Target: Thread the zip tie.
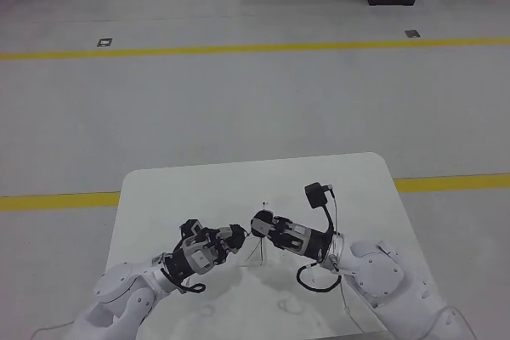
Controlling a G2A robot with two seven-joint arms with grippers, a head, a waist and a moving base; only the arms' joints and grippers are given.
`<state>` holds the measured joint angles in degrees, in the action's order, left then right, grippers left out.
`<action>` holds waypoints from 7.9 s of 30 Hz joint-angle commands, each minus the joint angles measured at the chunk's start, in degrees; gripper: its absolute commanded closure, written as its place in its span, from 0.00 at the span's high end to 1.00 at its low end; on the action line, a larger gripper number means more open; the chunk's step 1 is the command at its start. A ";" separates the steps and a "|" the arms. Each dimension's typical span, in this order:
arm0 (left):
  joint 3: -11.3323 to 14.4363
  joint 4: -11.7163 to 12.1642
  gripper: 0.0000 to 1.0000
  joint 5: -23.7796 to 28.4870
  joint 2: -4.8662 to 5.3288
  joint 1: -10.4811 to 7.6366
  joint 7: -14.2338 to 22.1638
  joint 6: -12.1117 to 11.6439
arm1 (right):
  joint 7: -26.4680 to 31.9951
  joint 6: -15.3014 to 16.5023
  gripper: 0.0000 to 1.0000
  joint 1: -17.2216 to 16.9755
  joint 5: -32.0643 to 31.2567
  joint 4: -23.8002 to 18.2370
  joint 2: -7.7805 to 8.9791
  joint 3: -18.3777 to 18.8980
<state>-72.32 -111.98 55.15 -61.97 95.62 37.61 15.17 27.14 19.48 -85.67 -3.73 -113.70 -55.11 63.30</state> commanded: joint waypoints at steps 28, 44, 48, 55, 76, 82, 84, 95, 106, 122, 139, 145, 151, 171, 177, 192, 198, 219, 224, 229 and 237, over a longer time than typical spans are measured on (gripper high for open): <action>0.39 -0.31 0.00 0.98 0.45 0.33 -0.87 -1.26 | -2.96 0.00 0.00 -1.98 -1.23 -0.50 -0.81 -0.44; 0.35 -0.63 0.00 0.26 0.78 0.74 -1.04 -2.04 | -2.42 0.00 0.91 -2.82 -1.50 -0.77 -0.87 0.97; 0.26 -0.64 0.00 -0.23 0.87 0.80 -1.07 -2.33 | -2.45 0.00 0.98 -3.14 -1.72 -0.95 -0.86 1.45; 0.02 -0.62 0.00 -0.60 0.97 0.92 -1.54 -3.38 | -2.60 0.00 1.00 -4.12 -2.65 -1.63 -0.71 2.78; 0.88 -0.50 0.00 3.16 0.39 0.29 -5.29 -7.49 | -7.66 -0.10 1.00 -10.09 -11.61 -4.40 0.19 6.27; 2.22 0.49 0.00 10.21 -0.23 0.86 -4.55 -10.17 | -5.73 0.00 1.00 -8.85 4.15 -2.15 -0.27 5.32; 2.44 0.82 0.00 12.16 -0.38 1.09 -4.25 -10.65 | -4.51 0.00 1.00 -8.49 8.31 -1.59 -0.42 5.66; 3.71 1.43 0.00 19.91 -1.23 1.32 -3.32 -13.73 | 11.60 0.00 1.00 -7.14 34.33 3.66 -4.91 9.25; 5.78 2.17 0.00 24.06 -2.09 1.11 -3.38 -17.23 | 23.75 0.00 1.00 -6.56 46.58 11.31 -11.90 9.65; 9.64 5.93 0.00 23.90 -3.41 -0.73 1.14 -23.44 | 22.91 0.00 1.00 -5.03 61.51 14.94 -13.64 4.06; 10.66 9.68 0.00 15.45 -4.25 -3.51 5.23 -28.73 | 26.57 -2.21 0.78 0.49 72.66 22.08 -16.64 -3.89; 10.73 9.99 0.00 14.23 -4.43 -3.72 5.40 -29.25 | 26.71 -2.68 0.58 1.26 73.31 23.19 -17.33 -5.08; 10.68 10.10 0.00 14.48 -4.61 -3.74 5.69 -29.27 | 27.15 -2.85 0.49 1.74 73.28 24.25 -17.87 -5.76; 10.93 10.18 0.00 14.31 -5.08 -3.03 5.94 -28.63 | 28.71 -3.06 0.38 1.85 72.32 24.98 -19.06 -5.99; 11.00 10.09 0.00 14.22 -5.22 -2.94 6.04 -28.56 | 28.93 -3.37 0.33 1.57 71.88 24.85 -19.27 -5.71; 11.05 9.85 0.00 13.82 -5.50 -2.59 6.02 -28.48 | 29.18 -4.02 0.14 1.08 71.00 24.91 -19.77 -5.27; 11.06 9.79 0.00 13.76 -5.60 -2.46 6.10 -28.47 | 29.31 -4.30 0.10 0.79 70.59 24.84 -19.92 -5.02; 10.50 9.42 0.00 13.45 -5.77 -1.50 6.47 -28.17 | 29.29 -4.66 0.00 -0.31 69.03 24.22 -20.35 -4.43; 10.26 9.36 0.00 13.38 -5.79 -1.31 6.53 -28.20 | 29.30 -4.63 0.00 -0.49 68.71 24.17 -20.46 -4.37; 10.03 9.11 0.00 13.35 -5.83 -1.26 6.82 -28.37 | 29.53 -4.53 0.00 -0.78 68.05 24.40 -20.49 -4.14; 9.91 8.64 0.00 13.20 -5.94 -1.24 6.87 -28.64 | 29.84 -4.68 0.00 -1.18 66.91 24.76 -20.45 -3.48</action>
<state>-62.40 -103.31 68.41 -67.90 94.38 44.45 -13.43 56.94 14.81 -86.78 63.31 -88.99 -75.57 59.73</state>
